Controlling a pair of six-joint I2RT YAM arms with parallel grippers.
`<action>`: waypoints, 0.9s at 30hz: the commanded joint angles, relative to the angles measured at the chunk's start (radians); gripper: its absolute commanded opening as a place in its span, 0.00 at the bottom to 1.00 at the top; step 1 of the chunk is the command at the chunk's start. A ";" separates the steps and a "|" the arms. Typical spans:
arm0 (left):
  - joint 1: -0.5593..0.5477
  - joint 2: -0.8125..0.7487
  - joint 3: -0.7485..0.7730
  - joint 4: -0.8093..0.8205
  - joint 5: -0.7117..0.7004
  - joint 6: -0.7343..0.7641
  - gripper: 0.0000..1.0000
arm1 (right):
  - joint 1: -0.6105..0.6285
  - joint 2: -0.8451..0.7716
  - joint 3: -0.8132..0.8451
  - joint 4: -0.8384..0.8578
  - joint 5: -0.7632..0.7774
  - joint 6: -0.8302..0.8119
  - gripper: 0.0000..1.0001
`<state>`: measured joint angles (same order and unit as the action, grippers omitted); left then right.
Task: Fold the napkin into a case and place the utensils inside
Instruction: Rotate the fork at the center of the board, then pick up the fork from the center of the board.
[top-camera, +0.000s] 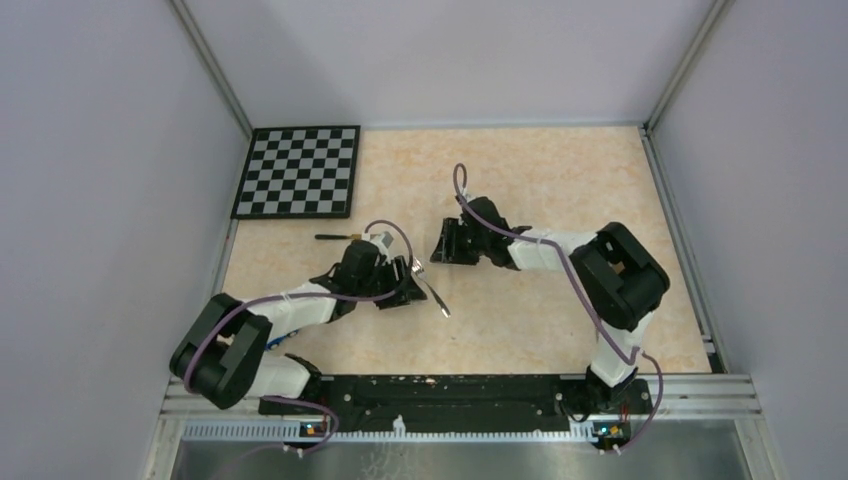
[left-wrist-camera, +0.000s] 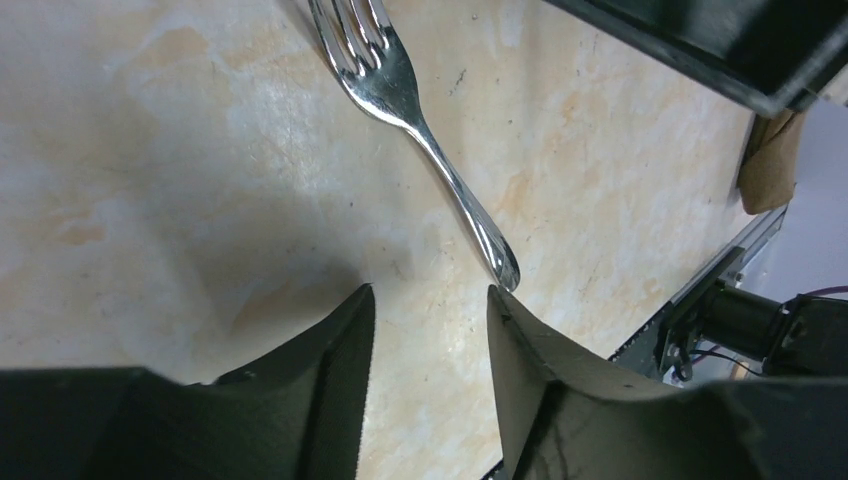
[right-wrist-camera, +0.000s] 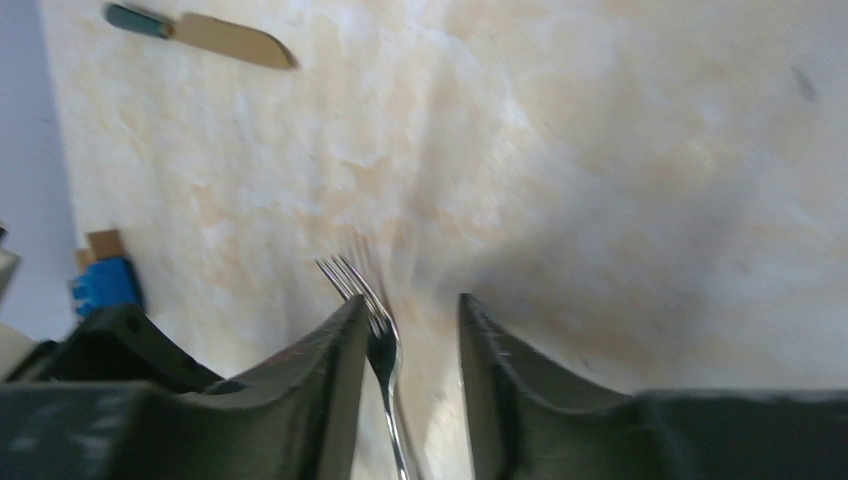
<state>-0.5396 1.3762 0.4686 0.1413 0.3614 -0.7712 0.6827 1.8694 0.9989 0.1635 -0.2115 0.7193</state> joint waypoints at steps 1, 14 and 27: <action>-0.004 -0.169 -0.025 -0.096 -0.100 0.016 0.65 | 0.025 -0.110 0.021 -0.292 0.013 -0.212 0.51; -0.002 -0.743 -0.023 -0.397 -0.476 0.087 0.79 | 0.169 0.146 0.443 -0.746 0.096 -0.478 0.49; 0.000 -0.820 -0.005 -0.462 -0.531 0.108 0.79 | 0.285 0.315 0.681 -0.994 0.349 -0.402 0.31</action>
<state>-0.5392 0.5949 0.4473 -0.3023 -0.1230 -0.6949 0.9485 2.1349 1.6325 -0.7128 0.0460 0.2890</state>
